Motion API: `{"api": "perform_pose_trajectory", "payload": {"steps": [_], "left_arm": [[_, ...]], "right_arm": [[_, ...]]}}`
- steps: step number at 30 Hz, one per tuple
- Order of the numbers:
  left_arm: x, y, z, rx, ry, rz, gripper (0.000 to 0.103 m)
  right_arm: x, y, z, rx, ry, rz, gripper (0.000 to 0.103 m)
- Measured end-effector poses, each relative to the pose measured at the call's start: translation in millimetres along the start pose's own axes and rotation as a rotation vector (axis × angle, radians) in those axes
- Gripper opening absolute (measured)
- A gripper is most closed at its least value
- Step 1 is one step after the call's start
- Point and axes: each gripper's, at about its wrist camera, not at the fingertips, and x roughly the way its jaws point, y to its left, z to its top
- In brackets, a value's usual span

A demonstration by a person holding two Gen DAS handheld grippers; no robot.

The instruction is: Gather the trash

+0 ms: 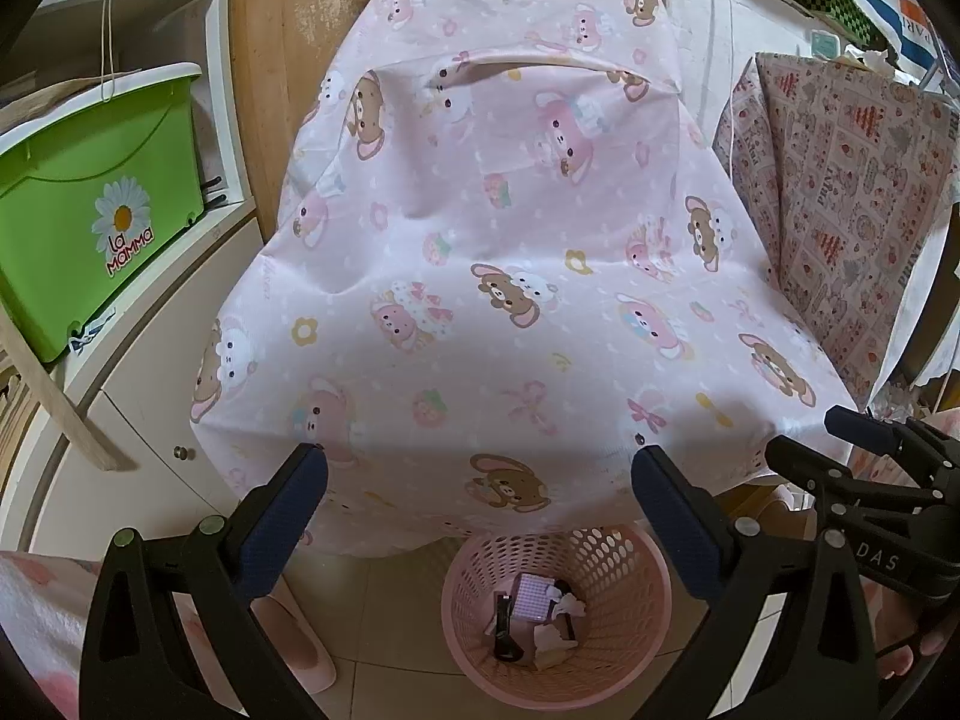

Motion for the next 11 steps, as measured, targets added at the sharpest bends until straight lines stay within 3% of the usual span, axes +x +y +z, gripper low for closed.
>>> {"api": "perform_pose_trajectory", "payload": {"steps": [8, 11], "left_arm": [[2.3, 1.1, -1.5, 0.009, 0.012, -0.007, 0.101], [5.1, 1.0, -2.2, 0.019, 0.023, -0.005, 0.101]], "right_arm": [[0.1, 0.6, 3.2, -0.006, 0.000, 0.006, 0.071], [12.8, -7.8, 20.7, 0.040, 0.043, 0.031, 0.072]]}}
